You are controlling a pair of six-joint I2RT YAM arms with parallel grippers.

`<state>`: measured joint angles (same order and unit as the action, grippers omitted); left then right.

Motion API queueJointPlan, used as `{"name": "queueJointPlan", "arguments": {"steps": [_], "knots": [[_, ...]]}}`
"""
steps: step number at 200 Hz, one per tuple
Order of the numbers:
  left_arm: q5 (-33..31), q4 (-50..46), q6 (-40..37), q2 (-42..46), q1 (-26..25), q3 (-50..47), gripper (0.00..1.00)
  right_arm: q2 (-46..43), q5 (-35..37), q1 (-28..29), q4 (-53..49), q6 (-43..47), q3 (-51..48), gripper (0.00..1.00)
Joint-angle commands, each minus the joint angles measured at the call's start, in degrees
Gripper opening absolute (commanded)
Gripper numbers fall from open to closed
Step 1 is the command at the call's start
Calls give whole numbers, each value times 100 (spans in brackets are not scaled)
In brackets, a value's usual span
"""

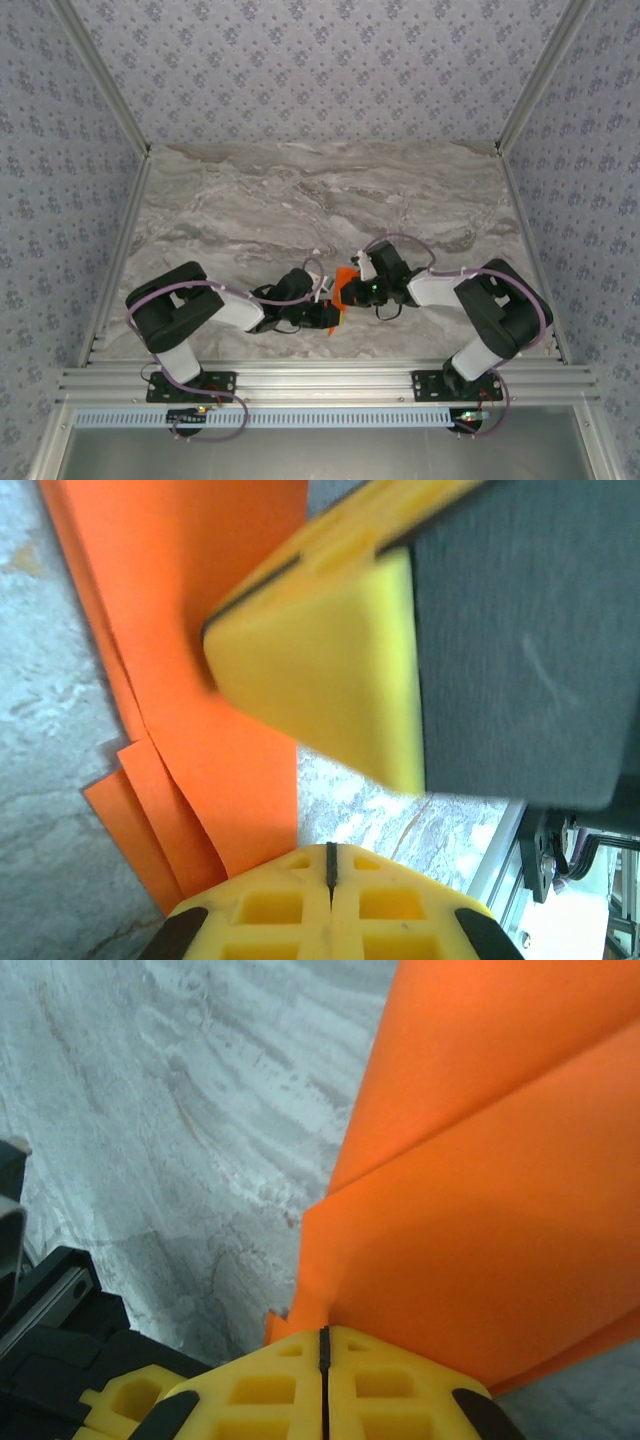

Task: Fold a paper plane with a square sheet of paper (fold left side to right side)
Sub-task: Perform the fifth fold on the wing at the bottom-center of the table.

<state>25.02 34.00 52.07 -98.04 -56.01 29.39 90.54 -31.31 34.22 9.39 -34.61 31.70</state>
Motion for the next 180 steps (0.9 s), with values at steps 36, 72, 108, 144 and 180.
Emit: {"name": "queueJointPlan", "arguments": {"steps": [36, 72, 108, 144, 180], "knots": [[-142, -737, -90, -128, -63, -164, 0, 456, 110, -614, -507, 635, 399, 5], [-137, -746, -84, -128, -63, -170, 0, 531, -26, -1018, -619, 813, 546, 5], [-136, -743, -97, -141, -66, -171, 0, 721, -159, -1345, -755, 1007, 749, 5], [-142, -736, -92, -110, -67, -197, 0, 943, -269, -1768, -912, 1127, 963, 4], [-154, -739, -94, -58, -66, -205, 0, 1041, -203, -2119, -1203, 1314, 1221, 4]]}}
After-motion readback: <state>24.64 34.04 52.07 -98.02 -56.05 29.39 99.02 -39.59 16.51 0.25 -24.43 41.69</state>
